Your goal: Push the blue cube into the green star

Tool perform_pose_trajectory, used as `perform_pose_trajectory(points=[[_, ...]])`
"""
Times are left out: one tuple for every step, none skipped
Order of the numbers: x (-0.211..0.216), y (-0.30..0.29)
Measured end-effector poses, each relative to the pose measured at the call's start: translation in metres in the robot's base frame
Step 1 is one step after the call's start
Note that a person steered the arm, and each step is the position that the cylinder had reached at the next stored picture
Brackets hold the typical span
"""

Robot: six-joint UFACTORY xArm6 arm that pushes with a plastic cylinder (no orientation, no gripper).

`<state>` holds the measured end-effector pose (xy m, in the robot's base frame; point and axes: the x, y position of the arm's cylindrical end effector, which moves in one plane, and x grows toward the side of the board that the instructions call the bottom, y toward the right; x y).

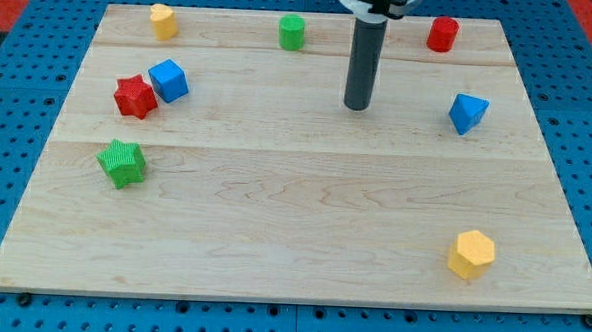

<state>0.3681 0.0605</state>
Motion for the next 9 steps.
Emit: perform_pose_trajectory(points=[[0.006, -0.025], [0.006, -0.027], [0.004, -0.053], [-0.027, -0.073], [-0.066, -0.104], [-0.088, -0.141], [-0.092, -0.169], [-0.089, -0.172], [-0.089, -0.172]])
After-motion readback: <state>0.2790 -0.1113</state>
